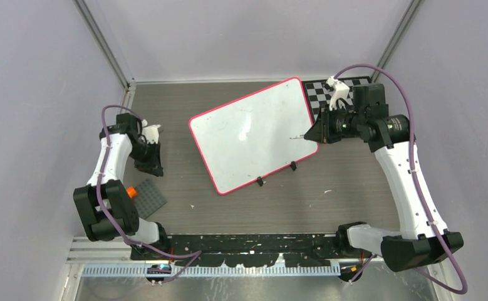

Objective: Write a sentence on the whiteboard
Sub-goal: Place the pen cap at the center of the board.

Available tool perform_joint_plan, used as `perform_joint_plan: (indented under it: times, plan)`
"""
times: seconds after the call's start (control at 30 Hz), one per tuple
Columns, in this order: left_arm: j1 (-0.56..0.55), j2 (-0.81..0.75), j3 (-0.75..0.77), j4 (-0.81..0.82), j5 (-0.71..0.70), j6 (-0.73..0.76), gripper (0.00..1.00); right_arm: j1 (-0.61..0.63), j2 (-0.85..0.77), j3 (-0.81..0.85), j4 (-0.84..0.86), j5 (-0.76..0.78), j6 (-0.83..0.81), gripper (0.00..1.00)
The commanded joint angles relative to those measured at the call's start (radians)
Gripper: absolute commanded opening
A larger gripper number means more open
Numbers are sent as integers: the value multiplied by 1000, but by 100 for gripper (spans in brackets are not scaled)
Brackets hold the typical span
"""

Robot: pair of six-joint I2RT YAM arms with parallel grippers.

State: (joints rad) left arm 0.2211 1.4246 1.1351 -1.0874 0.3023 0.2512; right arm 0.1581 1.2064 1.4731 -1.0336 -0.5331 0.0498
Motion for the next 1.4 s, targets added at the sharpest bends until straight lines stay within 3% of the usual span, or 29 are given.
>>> perform_joint_plan:
  times: [0.0, 0.27, 0.47, 0.63, 0.87, 1.13, 1.37]
  plan:
    - [6, 23, -56, 38, -43, 37, 0, 96, -76, -35, 99, 71, -66, 0]
    - [2, 68, -95, 84, -92, 85, 0, 265, -100, -73, 181, 237, -63, 0]
    - [-12, 54, -159, 121, -128, 126, 2, 268, -85, -104, 297, 197, 36, 0]
    - [-12, 59, -192, 139, -132, 159, 8, 271, -90, -167, 379, 32, -6, 0]
    - [-14, 101, -165, 141, -114, 152, 10, 371, -84, -198, 431, 88, -147, 0]
    - [-50, 183, -109, 208, -80, 108, 13, 392, -72, -210, 461, 74, -143, 0]
    - [-92, 285, -74, 285, -100, 103, 23, 399, -66, -225, 477, 34, -150, 0]
